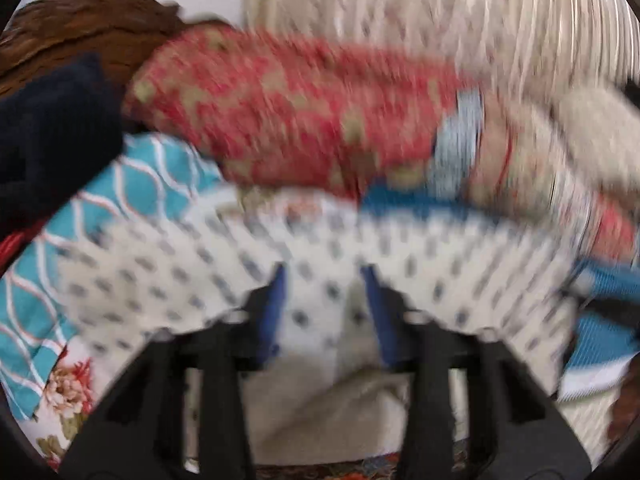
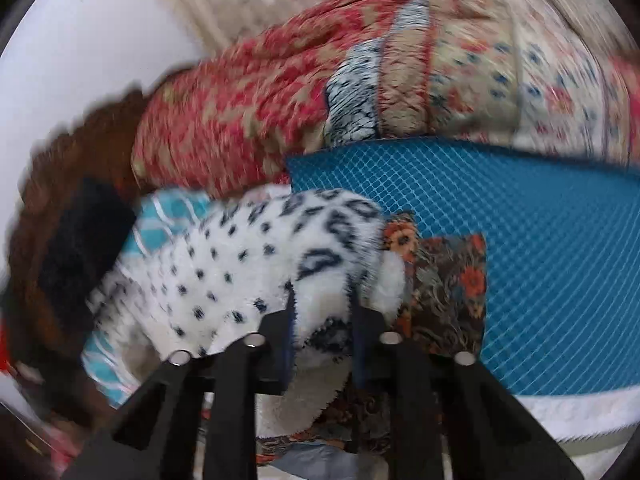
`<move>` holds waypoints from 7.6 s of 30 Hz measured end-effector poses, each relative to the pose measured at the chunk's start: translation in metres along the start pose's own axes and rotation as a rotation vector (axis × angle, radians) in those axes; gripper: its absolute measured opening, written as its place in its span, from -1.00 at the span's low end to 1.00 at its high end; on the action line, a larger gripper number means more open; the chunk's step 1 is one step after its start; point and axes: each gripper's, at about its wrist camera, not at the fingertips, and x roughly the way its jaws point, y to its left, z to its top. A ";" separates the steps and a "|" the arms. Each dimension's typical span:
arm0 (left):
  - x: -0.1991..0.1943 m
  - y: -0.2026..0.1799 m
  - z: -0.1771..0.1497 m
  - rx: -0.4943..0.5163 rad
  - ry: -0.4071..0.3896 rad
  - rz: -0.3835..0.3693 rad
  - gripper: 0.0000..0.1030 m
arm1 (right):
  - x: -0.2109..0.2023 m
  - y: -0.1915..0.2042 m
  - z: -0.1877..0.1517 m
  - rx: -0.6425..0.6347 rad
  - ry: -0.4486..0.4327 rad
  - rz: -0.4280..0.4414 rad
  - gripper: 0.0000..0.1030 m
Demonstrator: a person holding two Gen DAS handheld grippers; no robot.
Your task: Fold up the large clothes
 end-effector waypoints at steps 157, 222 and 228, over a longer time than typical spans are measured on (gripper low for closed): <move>-0.368 -0.123 -0.291 0.008 0.100 0.014 0.87 | -0.351 0.039 -0.389 -0.103 0.021 -0.147 -0.53; -0.336 -0.120 -0.334 -0.039 0.302 0.029 0.88 | -0.327 0.022 -0.395 -0.133 0.126 -0.278 -0.76; -0.341 -0.115 -0.333 -0.070 0.282 0.023 0.88 | -0.327 0.022 -0.395 -0.131 0.130 -0.276 -0.76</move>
